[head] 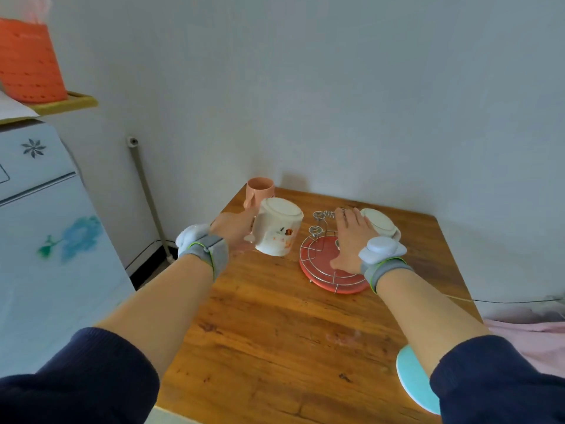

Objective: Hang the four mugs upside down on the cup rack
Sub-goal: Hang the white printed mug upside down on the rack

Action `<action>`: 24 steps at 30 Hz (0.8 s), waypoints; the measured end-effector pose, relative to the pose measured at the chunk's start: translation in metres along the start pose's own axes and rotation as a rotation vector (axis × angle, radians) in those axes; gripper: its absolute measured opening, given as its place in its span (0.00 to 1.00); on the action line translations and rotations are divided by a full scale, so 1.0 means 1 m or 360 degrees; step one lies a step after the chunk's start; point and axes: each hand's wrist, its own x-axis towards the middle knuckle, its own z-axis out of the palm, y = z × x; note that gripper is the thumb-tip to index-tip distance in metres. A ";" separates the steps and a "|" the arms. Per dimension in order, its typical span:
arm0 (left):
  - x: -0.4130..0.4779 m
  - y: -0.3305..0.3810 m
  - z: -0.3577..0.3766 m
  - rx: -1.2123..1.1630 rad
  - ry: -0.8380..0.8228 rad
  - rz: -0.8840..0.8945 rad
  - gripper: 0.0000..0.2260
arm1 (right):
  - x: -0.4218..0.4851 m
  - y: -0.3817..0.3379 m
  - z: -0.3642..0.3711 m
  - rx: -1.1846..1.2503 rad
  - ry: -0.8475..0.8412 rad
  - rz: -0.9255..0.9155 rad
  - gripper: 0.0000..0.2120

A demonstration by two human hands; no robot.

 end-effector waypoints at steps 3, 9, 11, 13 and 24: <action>0.001 0.003 0.015 -0.0497 -0.0031 -0.0012 0.22 | 0.000 -0.001 0.001 0.0014 0.0023 -0.0020 0.53; 0.006 -0.013 0.047 -0.1069 -0.0184 -0.0028 0.19 | 0.002 0.000 0.003 0.0009 0.0078 -0.0013 0.52; 0.008 -0.022 0.055 -0.1087 -0.0183 -0.0073 0.12 | 0.003 0.001 0.005 0.0006 0.0085 -0.0009 0.52; 0.009 -0.030 0.062 -0.1105 -0.0196 -0.0116 0.10 | 0.002 0.001 0.007 -0.0003 0.0102 -0.0005 0.51; 0.025 -0.066 0.084 -0.1067 -0.0139 -0.0255 0.15 | 0.002 0.002 0.013 -0.0023 0.0149 -0.0010 0.48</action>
